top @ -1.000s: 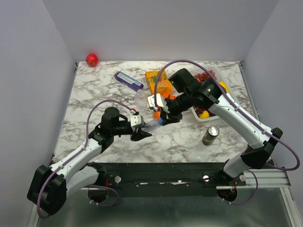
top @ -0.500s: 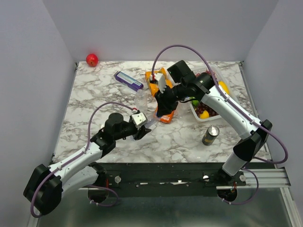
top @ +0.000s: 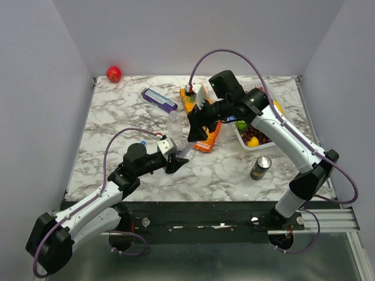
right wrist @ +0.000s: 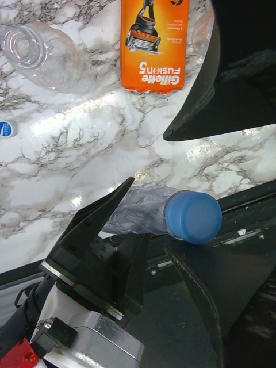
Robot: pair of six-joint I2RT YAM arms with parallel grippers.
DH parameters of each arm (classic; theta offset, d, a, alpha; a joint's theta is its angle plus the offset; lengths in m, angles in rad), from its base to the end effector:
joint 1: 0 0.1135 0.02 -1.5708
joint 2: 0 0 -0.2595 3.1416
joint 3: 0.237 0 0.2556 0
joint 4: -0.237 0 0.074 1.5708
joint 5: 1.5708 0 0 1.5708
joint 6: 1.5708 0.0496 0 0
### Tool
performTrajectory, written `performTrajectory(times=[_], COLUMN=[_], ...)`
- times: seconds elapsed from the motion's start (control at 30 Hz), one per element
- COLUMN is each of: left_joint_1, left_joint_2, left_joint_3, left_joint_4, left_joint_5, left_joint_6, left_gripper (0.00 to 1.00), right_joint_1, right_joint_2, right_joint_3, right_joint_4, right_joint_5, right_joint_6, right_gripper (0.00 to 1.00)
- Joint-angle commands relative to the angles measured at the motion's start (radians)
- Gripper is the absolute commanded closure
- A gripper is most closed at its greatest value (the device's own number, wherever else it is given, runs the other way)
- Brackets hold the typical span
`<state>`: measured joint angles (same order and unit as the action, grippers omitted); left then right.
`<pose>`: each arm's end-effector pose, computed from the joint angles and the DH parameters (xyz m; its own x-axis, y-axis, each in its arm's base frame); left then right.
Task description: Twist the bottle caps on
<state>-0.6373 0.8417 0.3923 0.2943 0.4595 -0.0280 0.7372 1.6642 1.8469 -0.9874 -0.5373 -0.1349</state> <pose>0.1589 -0.1450 0.2348 -0.1489 0.0790 -0.9857 0.8817 0.4620 -0.0961 0.2483 0.2598 0.3920 -0.4157 -0.5335 -0.7366 -0.9043 0.3287 0.2722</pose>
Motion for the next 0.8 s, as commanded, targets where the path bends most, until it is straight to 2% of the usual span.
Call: performTrajectory(times=[0.0,0.2,0.27,0.4,0.57,0.77], left_joint_1=[-0.002,-0.002,-0.001,0.002,0.011,0.011], left_joint_2=[-0.003,0.005,0.005,0.014,0.023,0.039], left_joint_3=[-0.001,0.016,0.019,0.016,0.014,0.014], left_joint_4=[0.075,0.077,0.081,0.106,0.135,0.164], left_joint_5=[0.056,0.038,0.034,-0.018,-0.015,-0.012], left_joint_6=[-0.058,-0.076,-0.093,-0.177,-0.225,-0.236], left_gripper=[1.00,1.00,1.00,1.00,1.00,1.00], right_joint_1=[-0.007,-0.009,-0.007,-0.007,-0.007,-0.007], right_joint_2=[0.005,0.045,0.048,0.048,0.032,0.032], right_joint_3=[0.038,0.055,0.060,0.058,0.048,0.038], right_joint_4=[0.044,0.061,0.065,0.069,0.070,0.079], right_joint_5=[-0.062,-0.107,-0.115,-0.121,-0.109,-0.105], right_joint_6=[-0.003,0.018,0.017,0.037,0.040,0.035], right_gripper=[0.23,0.26,0.30,0.28,0.29,0.39])
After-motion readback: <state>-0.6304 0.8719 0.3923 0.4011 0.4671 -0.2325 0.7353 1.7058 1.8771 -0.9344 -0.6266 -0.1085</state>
